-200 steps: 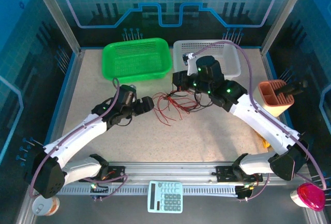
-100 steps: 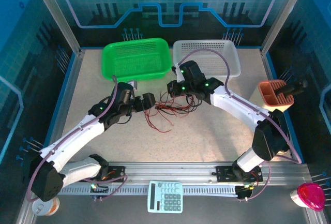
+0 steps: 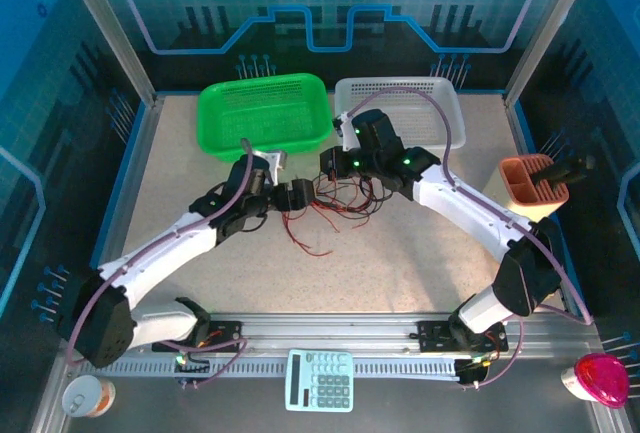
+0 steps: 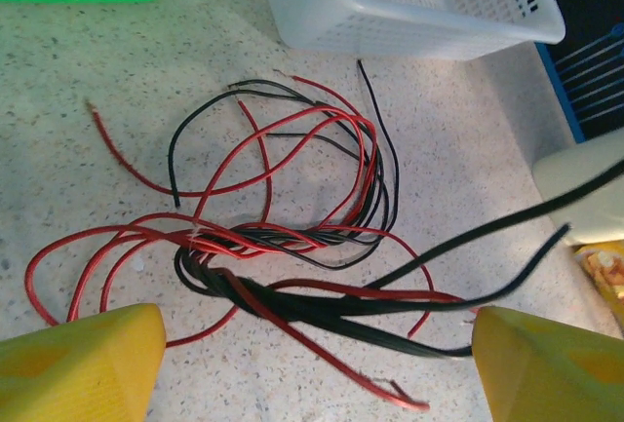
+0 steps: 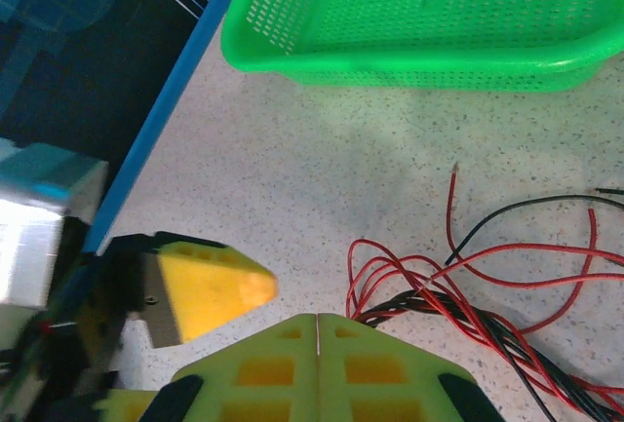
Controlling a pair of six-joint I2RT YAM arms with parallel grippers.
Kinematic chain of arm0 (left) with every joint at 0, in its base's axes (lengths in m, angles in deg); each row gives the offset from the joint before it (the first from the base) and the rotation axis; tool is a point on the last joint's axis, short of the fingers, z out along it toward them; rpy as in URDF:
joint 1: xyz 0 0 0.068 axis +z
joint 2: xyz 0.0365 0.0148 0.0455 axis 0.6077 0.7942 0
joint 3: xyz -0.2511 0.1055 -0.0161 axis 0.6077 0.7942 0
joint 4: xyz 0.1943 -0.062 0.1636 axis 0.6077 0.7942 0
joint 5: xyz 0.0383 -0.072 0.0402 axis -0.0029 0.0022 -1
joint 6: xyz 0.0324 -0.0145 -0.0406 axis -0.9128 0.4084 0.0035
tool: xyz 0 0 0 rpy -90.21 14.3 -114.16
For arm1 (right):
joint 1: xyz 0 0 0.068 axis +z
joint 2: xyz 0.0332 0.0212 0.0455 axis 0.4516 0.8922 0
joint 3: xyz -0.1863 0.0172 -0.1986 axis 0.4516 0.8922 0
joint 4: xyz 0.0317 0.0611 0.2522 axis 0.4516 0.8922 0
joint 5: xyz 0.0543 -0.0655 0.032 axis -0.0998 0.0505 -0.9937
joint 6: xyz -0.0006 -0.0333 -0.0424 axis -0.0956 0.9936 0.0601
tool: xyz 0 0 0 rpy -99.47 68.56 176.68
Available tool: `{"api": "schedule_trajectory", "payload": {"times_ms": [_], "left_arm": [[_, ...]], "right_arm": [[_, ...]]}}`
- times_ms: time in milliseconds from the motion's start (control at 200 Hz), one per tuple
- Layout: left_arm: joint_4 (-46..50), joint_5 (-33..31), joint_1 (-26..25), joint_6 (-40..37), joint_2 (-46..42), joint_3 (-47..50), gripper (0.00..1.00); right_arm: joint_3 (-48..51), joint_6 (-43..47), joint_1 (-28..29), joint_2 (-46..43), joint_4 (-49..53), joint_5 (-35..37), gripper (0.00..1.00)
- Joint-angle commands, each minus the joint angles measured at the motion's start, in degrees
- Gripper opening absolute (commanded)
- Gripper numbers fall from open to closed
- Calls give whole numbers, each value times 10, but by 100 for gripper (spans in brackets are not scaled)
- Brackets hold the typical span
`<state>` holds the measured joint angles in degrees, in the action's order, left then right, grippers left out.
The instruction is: Untangle the cables
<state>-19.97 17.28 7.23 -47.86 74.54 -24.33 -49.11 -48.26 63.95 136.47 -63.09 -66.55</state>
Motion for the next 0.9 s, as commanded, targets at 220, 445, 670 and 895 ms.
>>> {"api": "schedule_trajectory", "payload": {"times_ms": [220, 445, 670, 895], "left_arm": [[-92, -1, -18, -25, 81, -43, 80], [-128, -9, -19, -11, 132, -37, 60], [-151, -14, -21, 1, 157, 5, 49], [-173, -20, -20, 12, 178, 42, 47]], "right_arm": [[0, -32, 6, -39, -26, -22, 0], [1, -49, 8, -54, -39, -33, 0], [-39, -39, 5, -77, -35, -21, 0], [-108, -48, -21, -93, -33, -35, 0]]}}
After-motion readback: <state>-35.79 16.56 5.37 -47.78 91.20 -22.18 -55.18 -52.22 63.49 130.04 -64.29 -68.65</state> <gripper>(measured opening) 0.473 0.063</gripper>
